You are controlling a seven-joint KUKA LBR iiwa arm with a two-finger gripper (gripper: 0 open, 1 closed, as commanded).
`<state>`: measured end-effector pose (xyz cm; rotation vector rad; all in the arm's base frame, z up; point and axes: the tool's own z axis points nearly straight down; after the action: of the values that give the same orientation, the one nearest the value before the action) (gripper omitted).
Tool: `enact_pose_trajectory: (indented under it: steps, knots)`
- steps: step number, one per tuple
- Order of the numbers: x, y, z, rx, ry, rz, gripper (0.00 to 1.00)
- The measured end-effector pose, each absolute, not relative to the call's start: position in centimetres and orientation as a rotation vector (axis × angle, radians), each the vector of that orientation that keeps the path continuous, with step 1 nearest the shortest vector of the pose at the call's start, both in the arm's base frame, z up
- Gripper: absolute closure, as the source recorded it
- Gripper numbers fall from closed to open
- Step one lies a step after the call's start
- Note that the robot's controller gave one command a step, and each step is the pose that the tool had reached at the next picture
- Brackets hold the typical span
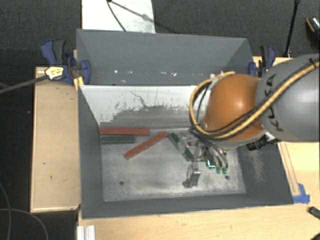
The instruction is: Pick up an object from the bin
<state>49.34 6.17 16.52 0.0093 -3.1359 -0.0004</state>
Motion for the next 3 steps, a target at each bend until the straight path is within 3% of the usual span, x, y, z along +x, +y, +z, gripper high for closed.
enact_pose_trajectory:
  steps: [1, 2, 3]
  knots:
    - [57.9, 3.0, 6.7, -0.228, -3.135, 0.000, 0.00]
    - [58.7, 4.2, 10.2, -0.300, -3.134, -0.003, 0.00]
    - [58.0, 3.4, 11.8, -0.621, -3.086, -0.002, 0.00]
